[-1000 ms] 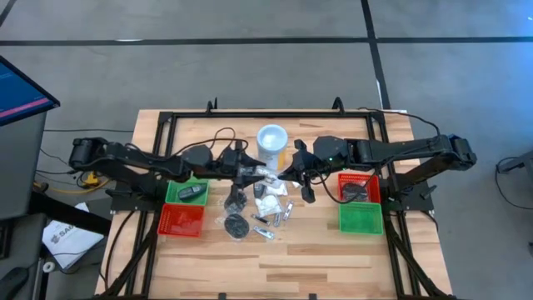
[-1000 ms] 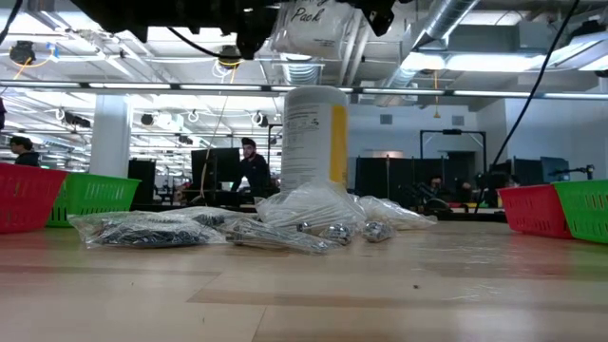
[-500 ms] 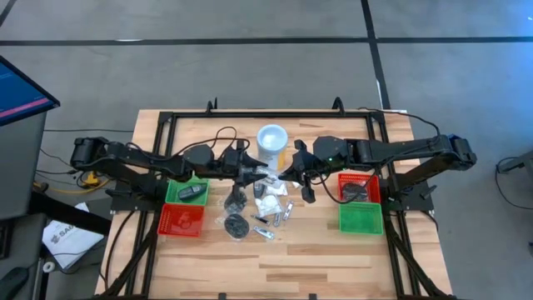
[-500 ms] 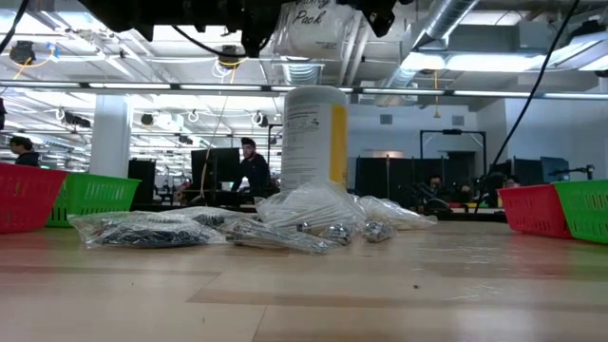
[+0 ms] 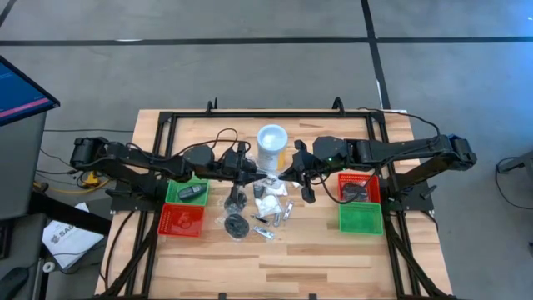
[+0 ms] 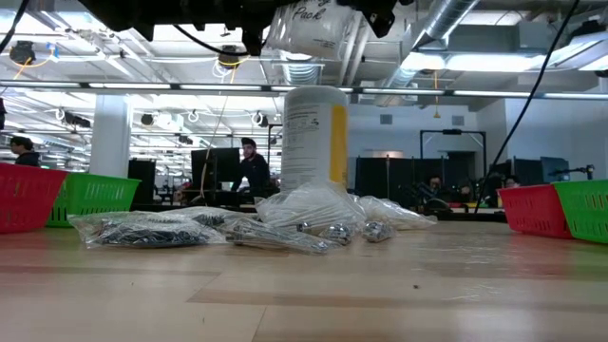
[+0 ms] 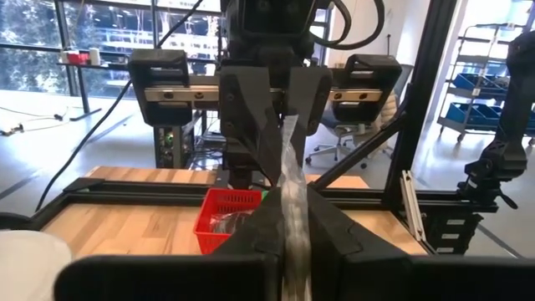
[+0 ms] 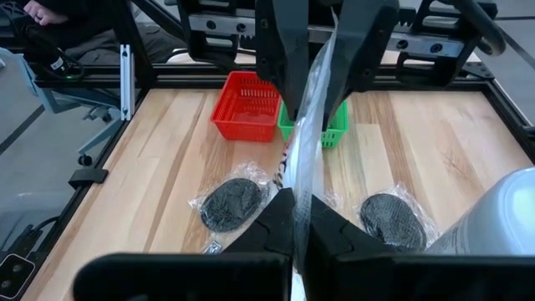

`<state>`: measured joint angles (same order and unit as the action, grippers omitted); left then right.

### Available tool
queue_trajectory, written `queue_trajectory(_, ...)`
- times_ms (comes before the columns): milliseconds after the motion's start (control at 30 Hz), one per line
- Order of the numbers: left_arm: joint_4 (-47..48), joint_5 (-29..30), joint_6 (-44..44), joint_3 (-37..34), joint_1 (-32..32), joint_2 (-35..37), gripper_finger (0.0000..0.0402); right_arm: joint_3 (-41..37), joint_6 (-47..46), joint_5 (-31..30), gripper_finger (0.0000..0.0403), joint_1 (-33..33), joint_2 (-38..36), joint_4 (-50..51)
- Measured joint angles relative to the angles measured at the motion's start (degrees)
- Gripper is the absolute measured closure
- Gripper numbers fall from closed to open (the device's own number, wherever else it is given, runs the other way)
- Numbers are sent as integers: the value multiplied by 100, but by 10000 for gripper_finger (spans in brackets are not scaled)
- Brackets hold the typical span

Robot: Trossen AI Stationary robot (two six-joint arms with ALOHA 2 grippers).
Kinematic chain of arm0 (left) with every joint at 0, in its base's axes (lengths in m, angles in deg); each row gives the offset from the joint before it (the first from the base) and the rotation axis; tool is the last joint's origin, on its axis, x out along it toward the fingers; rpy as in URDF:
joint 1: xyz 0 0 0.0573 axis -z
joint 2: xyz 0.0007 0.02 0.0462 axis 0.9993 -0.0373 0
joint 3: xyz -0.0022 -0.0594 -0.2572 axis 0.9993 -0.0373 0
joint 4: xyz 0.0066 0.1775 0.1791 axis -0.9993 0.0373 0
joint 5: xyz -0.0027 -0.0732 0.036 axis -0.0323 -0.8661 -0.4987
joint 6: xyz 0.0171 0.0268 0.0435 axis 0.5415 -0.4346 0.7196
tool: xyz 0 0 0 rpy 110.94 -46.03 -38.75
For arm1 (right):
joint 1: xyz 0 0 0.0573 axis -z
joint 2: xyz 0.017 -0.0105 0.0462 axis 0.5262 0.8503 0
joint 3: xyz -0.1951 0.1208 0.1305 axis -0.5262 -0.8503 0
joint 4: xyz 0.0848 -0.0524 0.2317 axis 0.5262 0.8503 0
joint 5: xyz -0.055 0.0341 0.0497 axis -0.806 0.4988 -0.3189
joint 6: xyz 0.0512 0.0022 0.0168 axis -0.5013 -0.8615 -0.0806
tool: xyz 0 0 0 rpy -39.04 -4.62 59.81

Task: Pick & Place Travel size toiletries
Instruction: Put the cotton pack into the left red bin

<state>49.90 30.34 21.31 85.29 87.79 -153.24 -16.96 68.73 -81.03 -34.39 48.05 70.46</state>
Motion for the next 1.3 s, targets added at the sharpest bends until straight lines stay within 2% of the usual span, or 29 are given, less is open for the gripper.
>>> queue_trajectory(333, 125, 2, -161, 0, 0, 13, 391, 0, -3, -7, 403, 28, 1, 137)
queue_trajectory(533, 778, 112, -177, 0, 29, 338, 393, 0, -17, -2, 385, 117, 4, 353)
queue_trajectory(767, 2195, 1282, -409, 0, 405, 1061, 393, 0, -61, -3, 339, 258, 4, 499)
queue_trajectory(967, 3558, 2308, -945, 0, 874, 1490, 394, 0, -61, -3, 331, 385, 4, 520)
queue_trajectory(1133, 4281, 2745, -1540, -2, 1210, 1796, 394, 0, -61, -4, 331, 477, 4, 591)
queue_trajectory(1300, 4945, 2916, -2191, -2, 1516, 2026, 394, 0, -33, -4, 331, 474, 4, 604)
